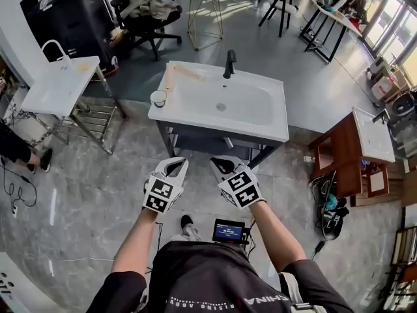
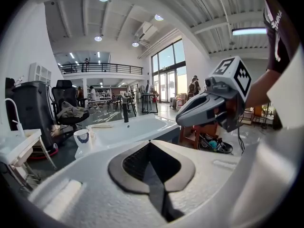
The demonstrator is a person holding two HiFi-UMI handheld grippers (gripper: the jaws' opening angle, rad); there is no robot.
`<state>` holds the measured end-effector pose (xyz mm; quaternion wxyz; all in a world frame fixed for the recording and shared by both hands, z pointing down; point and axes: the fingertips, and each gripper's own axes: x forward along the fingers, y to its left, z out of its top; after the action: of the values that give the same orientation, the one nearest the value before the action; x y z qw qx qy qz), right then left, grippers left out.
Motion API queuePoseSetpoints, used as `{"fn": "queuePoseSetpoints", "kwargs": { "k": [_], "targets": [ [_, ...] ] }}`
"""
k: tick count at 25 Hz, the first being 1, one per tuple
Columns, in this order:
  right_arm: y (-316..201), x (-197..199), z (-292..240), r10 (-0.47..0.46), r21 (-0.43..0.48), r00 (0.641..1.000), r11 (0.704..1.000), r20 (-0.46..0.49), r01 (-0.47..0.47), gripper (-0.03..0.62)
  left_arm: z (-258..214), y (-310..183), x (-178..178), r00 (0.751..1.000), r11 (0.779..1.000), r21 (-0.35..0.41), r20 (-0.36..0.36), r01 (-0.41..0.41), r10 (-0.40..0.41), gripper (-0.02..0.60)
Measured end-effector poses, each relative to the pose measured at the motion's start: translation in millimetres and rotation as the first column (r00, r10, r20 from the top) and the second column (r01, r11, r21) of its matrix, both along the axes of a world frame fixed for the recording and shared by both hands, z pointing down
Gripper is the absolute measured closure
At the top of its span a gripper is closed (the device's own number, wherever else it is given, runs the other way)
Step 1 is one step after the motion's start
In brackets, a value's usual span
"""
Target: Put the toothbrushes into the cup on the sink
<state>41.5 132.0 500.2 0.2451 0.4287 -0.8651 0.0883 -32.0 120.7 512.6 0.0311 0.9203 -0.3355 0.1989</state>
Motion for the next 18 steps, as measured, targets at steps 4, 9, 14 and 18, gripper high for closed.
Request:
{"fn": "queuePoseSetpoints", "kwargs": {
  "k": [4,9,14,18],
  "targets": [
    [-25,-12,3,0.017,-0.008,1.0,1.0,-0.006,-0.017,0.585,4,-28,-11,1.0,1.0,-0.014,-0.009,-0.019,0.019,0.577],
    [-45,-17,7,0.034,-0.016,0.999,0.999,-0.012,-0.035,0.585,11,-49,-17,0.999,0.999,-0.026,-0.011,-0.035,0.035,0.577],
    [-67,-13,9,0.046,-0.025,0.999,0.999,-0.005,-0.046,0.585,16,-74,-14,1.0,0.999,-0.026,-0.001,-0.022,0.022,0.577],
    [-89,-8,18,0.036,-0.036,0.999,0.999,-0.001,-0.036,0.585,19,-97,-8,1.0,1.0,-0.027,0.001,0.004,-0.004,0.577]
  ]
}}
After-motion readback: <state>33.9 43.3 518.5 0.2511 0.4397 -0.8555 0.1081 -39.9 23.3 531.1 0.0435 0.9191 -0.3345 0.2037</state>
